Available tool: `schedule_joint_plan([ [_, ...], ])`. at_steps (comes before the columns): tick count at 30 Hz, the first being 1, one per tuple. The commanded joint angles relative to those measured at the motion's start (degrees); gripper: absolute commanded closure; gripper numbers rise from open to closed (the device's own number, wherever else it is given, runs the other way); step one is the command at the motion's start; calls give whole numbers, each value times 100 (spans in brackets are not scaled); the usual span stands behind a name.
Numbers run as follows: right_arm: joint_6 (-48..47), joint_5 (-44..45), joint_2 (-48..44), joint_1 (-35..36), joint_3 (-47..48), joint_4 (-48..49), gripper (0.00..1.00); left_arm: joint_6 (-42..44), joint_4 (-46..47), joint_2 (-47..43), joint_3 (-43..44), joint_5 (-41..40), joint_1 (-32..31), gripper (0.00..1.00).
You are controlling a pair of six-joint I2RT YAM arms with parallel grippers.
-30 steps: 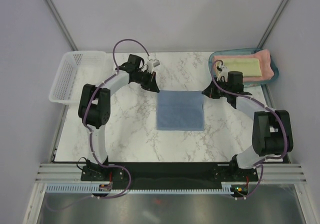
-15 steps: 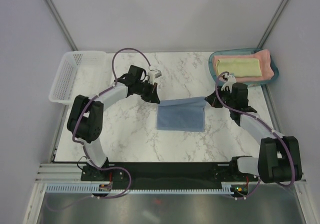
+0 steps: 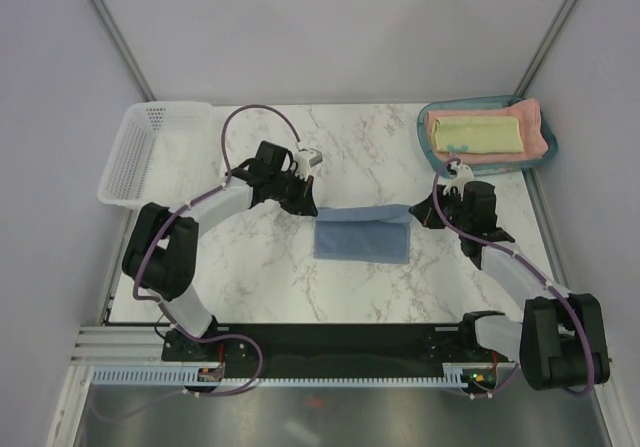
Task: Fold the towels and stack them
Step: Fold the towel
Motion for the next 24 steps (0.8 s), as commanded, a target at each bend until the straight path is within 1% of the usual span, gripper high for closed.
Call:
schedule_joint_plan([
  [1,143,225,-339,43,-268,-50,100,-264,101,-323,-182,-361,-85,98],
  [10,512,296,-1068,104,-744,-271,100,-494,268,-683,-639,-599,-313,98],
  [12,530,392,-1200,95,-787,-455,100,-556,268,-806,-744,-651,-374,98],
  [14,574,419,-1244,96,-814,-674,100,-600,277,-868,-823,-722,-418,98],
  [17,802,270,-1183,96,-928,-693,100,-714,216,-850,-990,-827,-471,98],
  [21,1013,252,-999,113,-1104,-728,98,-863,303,-850,-1158,-950,-621,98],
  [24,1171,261,-1024,139,-1209,-763,97,-960,364,-885,-1289,-1029,-709,98],
])
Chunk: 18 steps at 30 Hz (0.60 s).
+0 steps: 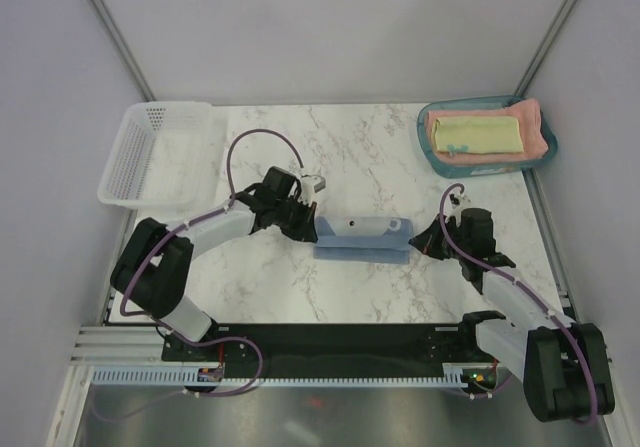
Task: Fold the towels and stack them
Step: Fold the towel
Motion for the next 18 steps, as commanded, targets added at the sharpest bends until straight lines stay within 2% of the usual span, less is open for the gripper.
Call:
schedule_joint_plan([
  [1,265,62,-56,21,-101,-77,96,-291,164,-234,-162,-356,-94,98],
  [10,546,44,-355,109,-303,-323,93,-432,243,-445,-408,-515,-183,96],
  [12,555,53,-382,110,-268,-402,87,-459,199,-472,-443,-559,-200,87],
  [13,572,79,-390,118,-251,-507,82,-494,182,-498,-461,-637,-209,80],
  [14,598,114,-408,110,-233,-595,77,-503,138,-533,-470,-673,-226,65],
  [15,616,149,-469,118,-181,-674,68,-503,68,-638,-478,-743,-235,62],
  [18,695,202,-697,118,-67,-1017,55,-520,-99,-927,-452,-849,-244,55],
])
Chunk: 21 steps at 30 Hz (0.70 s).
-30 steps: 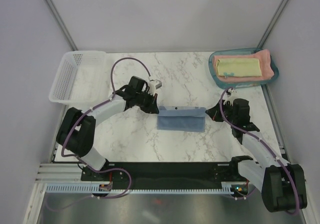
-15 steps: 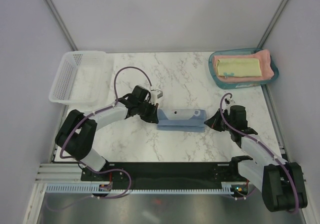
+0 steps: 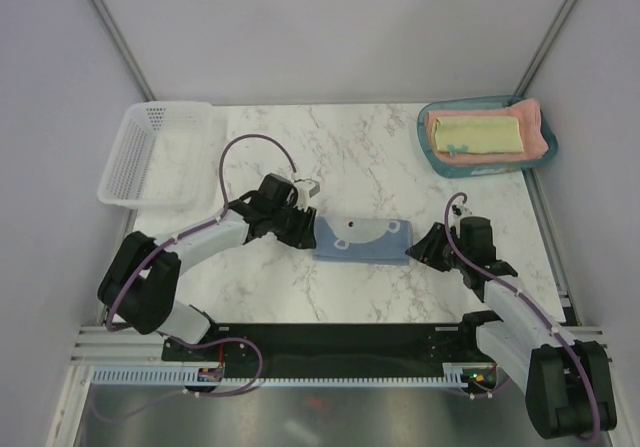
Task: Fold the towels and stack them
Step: Fold the towel
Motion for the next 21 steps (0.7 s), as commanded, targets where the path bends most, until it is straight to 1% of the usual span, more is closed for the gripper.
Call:
schedule_joint_plan([
  [1,103,165,-324,11,253,-544,54,-120,-200,-502,39,-331,-34,53],
  [3,-19,332,-447,11,542,-905,53,-173,-376,-617,250,-480,-34,51],
  [4,-72,411,-465,20,656,-1264,53,-321,-507,-643,329,-533,-34,52],
  [7,-55,236,-422,11,859,-1285,53,-611,-587,-661,479,-498,-34,52],
  [10,-143,104,-18,11,1079,-1267,54,-927,-404,-644,392,-253,-43,50],
  [11,-169,95,70,20,1192,-1267,55,-1007,-359,-644,313,-270,-43,50],
  [12,-213,78,236,11,1263,-1267,59,-1104,-281,-644,278,-183,-43,50],
  [15,-205,-141,465,29,1510,-1206,65,-1411,255,-670,146,177,-61,52],
  [16,-161,-203,518,37,1536,-1093,65,-1656,439,-670,102,492,-69,52],
  [17,-143,-230,571,46,1589,-1065,66,-1789,937,-609,-29,651,-69,53],
  [18,-126,-256,676,46,1598,-1048,69,-1895,1064,-556,-74,766,-78,53],
  [19,-73,-343,729,55,1580,-908,70,-2070,1178,-495,-118,785,-87,53],
  [21,-46,-432,887,55,1423,-741,70,-2150,1398,-241,-180,820,-131,54],
])
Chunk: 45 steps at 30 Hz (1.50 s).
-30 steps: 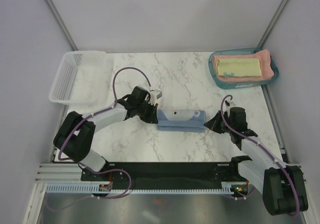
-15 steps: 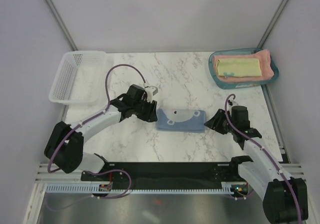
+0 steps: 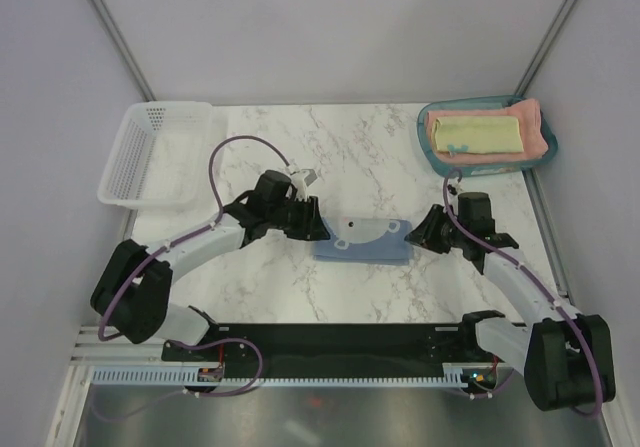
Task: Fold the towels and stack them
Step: Fold the towel, then neatly place the folded towel into the bin
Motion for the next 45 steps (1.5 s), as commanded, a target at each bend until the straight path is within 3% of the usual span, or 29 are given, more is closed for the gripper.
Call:
schedule_joint_plan([
  [1,78,-257,210,37,-24,477,70,-653,835,326,-153,331,-61,54],
  [7,307,-239,711,29,-930,1443,71,-803,1371,722,-830,-48,-70,54],
  [12,35,-319,668,38,-843,1244,71,-786,1380,776,-840,-126,-70,54],
  [17,-45,-196,194,37,-466,523,71,-680,400,548,-234,-241,-70,54],
  [23,-63,-415,298,29,71,135,70,-434,-246,389,373,-584,-70,52],
  [29,472,-1170,605,46,-208,1425,69,-381,149,924,575,-443,-35,51],
  [34,518,-943,1150,38,-684,3059,69,-337,378,1819,970,-523,237,52],
  [39,202,-1135,2249,-120,-746,3545,69,-293,369,2182,998,-558,405,53],
  [42,210,-1188,2417,-191,-851,3747,69,-293,273,2182,927,-697,405,53],
  [45,88,-979,2329,-191,-685,3276,69,-285,88,2173,954,-761,405,53],
])
